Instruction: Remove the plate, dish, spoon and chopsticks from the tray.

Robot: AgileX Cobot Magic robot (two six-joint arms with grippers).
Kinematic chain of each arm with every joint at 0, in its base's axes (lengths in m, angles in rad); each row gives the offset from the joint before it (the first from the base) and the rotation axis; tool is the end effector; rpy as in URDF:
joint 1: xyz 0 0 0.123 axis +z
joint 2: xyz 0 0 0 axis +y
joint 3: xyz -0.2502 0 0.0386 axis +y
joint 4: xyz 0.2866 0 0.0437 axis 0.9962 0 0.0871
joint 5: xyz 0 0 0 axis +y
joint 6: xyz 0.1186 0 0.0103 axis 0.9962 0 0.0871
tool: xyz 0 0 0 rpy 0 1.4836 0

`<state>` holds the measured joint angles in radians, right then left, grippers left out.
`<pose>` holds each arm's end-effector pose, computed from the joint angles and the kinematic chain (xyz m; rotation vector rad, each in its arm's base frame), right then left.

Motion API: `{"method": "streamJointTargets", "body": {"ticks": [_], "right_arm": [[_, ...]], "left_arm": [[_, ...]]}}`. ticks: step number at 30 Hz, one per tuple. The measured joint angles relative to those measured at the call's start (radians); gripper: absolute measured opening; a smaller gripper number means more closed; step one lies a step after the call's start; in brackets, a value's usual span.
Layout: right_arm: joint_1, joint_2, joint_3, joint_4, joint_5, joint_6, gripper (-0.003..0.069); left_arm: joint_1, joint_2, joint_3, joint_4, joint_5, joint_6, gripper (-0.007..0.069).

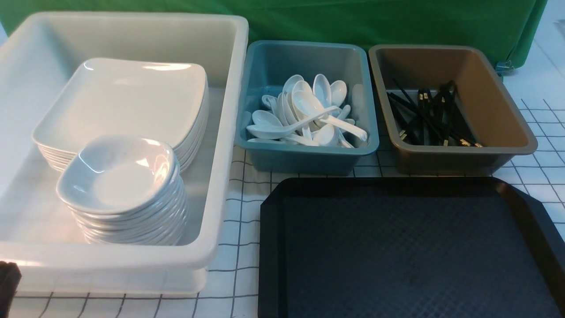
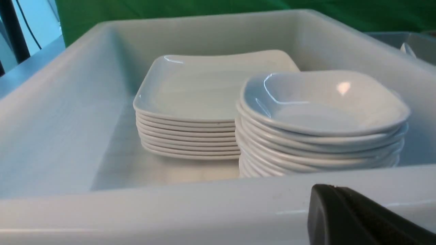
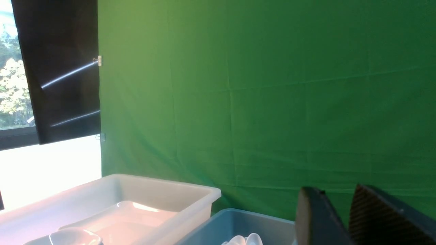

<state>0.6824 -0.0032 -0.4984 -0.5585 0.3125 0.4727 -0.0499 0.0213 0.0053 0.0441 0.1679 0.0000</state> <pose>0.0832 0.0426 0.3740 -0.3251 1.2231 0.4327 0.1565 -0.0069 0.1902 0.0728 1.6764 0.0013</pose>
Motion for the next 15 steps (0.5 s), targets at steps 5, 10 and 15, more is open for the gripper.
{"method": "streamJointTargets", "body": {"ticks": [5,10,15], "right_arm": [[0.0,0.0,0.0,0.001,0.0,0.0,0.0198],[0.0,0.0,0.0,0.001,0.0,0.0,0.021],[0.0,0.0,0.0,0.001,0.0,0.0,0.022]], "left_arm": [[0.0,0.0,0.001,0.006,0.047,0.031,0.0005],[0.0,0.0,0.001,0.006,0.048,0.037,0.0005],[0.0,0.0,0.001,0.007,0.05,0.038,0.0005]]}}
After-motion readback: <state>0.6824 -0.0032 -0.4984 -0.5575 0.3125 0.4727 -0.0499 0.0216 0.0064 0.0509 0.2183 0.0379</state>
